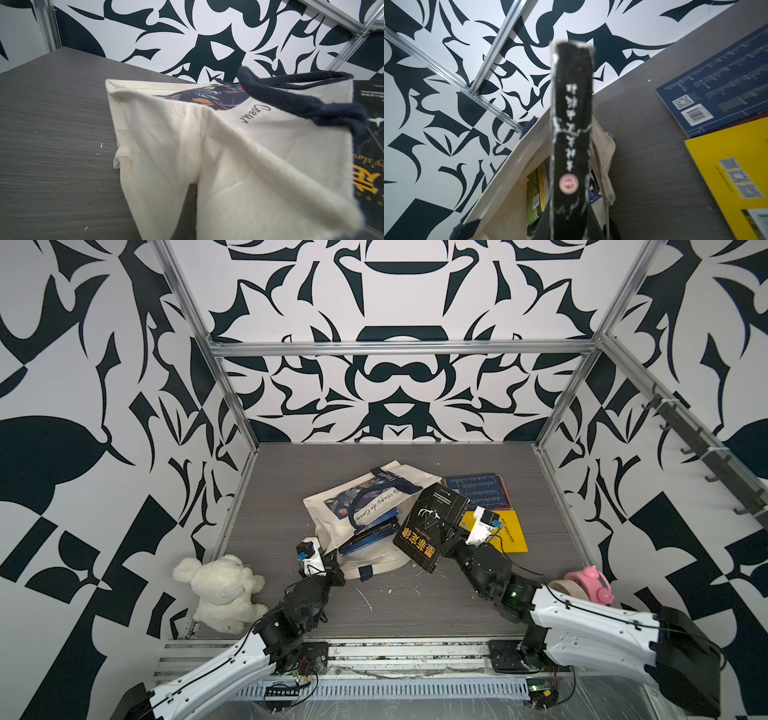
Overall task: Take out the books from the canvas bag
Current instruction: Pick up the book from the canvas bag.
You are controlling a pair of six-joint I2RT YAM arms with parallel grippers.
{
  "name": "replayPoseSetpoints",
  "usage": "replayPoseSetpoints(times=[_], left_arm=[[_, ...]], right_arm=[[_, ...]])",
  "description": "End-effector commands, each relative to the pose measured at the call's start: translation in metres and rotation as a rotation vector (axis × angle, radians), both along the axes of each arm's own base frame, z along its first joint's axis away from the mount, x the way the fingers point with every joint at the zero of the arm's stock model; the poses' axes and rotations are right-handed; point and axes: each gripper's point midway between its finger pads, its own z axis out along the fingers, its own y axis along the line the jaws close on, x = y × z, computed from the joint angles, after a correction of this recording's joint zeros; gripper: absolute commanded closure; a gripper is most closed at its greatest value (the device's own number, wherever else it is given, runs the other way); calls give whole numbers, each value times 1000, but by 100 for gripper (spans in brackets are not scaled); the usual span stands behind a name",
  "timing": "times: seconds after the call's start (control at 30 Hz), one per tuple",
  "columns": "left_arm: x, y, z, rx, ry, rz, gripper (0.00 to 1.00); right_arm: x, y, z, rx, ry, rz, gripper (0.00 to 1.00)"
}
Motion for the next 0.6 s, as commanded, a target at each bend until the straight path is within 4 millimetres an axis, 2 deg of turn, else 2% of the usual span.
replayPoseSetpoints(times=[0.0,0.17,0.27,0.33,0.4,0.47,0.57], left_arm=[[4,8,22,-53,-37,55,100],[4,11,20,-52,-29,77,100],[6,11,18,-43,-20,84,100],[7,10,18,-35,-14,86,100],[8,9,17,-23,-5,86,100],[8,8,16,-16,2,85,100],[8,7,15,-16,4,81,100]], right_arm=[[6,-59,54,110,-128,-246,100],[-6,-81,67,144,-150,-272,100],[-9,-73,73,138,-153,-214,100],[-10,-65,73,141,-139,-167,100],[-13,-66,70,152,-123,-153,100],[-18,-75,73,166,-133,-169,100],[-23,-99,77,179,-145,-258,100]])
